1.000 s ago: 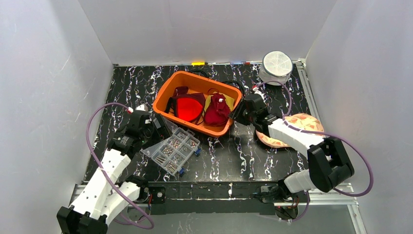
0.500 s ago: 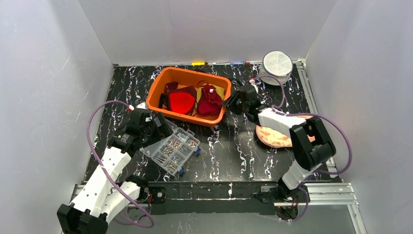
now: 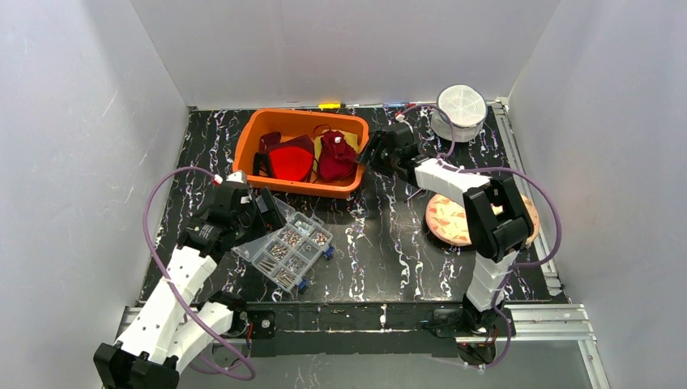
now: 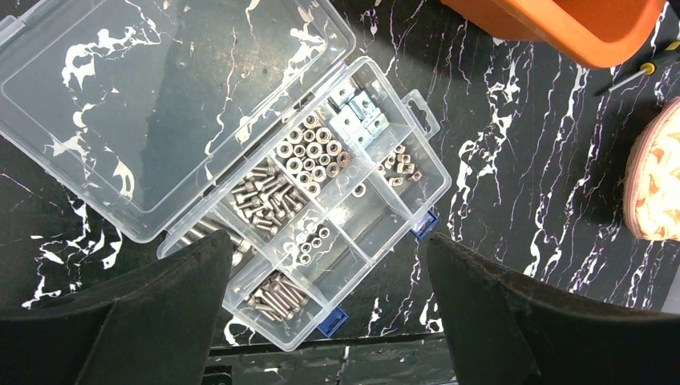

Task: Unzip the laundry bag and remove the bra
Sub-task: Move the bin to the center of the board.

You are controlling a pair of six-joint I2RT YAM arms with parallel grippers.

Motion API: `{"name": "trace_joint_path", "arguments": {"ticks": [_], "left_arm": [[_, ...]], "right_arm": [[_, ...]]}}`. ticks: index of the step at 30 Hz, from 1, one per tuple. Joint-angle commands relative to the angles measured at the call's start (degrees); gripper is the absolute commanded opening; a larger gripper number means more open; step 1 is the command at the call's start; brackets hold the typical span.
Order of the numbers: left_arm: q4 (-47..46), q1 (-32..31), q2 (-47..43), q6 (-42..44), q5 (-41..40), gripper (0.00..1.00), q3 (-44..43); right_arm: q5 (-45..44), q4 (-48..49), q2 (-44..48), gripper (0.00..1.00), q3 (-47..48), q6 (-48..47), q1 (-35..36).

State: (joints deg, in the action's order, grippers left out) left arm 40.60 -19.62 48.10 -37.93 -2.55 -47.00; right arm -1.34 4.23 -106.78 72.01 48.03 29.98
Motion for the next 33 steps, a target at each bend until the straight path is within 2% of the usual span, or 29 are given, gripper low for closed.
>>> {"name": "trace_joint_path", "arguments": {"ticks": [1,4,7,9,12,16,18,23,28,33], "left_arm": [[0.9,-0.1,-1.2,2.6,0.3,0.90,-2.7],[-0.2,-0.1,-0.7,4.3,2.4,0.90,-3.7],[-0.9,-0.1,-0.2,5.9,5.2,0.90,-5.0],[-1.4,-0.1,0.3,6.8,6.7,0.90,-5.8],[-3.4,-0.1,0.8,7.1,10.0,0.90,-5.8],[-9.1,-0.7,1.9,5.2,17.3,0.90,-3.9],[-10.7,-1.8,2.1,4.6,17.9,0.90,-3.1],[-10.4,-3.0,2.0,5.2,16.0,0.90,-2.4],[-9.0,-3.0,0.8,5.3,12.2,0.90,-0.8],[-10.4,-3.0,-0.5,3.8,12.6,0.90,2.6]], "right_arm": [[-2.3,-9.2,8.0,0.78,2.8,-9.2,-0.1],[-5.3,-14.4,14.9,0.93,2.3,-13.4,0.0],[-10.7,-20.8,22.8,0.95,0.9,-18.2,0.0],[-18.0,-26.2,28.5,0.95,-1.5,-20.7,-0.1],[-25.1,-31.8,37.9,0.96,-9.8,-20.3,-2.7],[-18.5,-35.4,50.7,0.97,-21.0,-14.8,-13.4],[-16.8,-37.1,55.3,0.97,-24.9,-11.6,-16.5],[-19.8,-39.8,64.8,0.98,-32.8,1.1,-17.6],[-15.9,-41.4,76.8,0.98,-43.0,17.8,-17.7],[-16.0,-41.9,82.8,0.99,-50.3,25.7,-17.6]]}}
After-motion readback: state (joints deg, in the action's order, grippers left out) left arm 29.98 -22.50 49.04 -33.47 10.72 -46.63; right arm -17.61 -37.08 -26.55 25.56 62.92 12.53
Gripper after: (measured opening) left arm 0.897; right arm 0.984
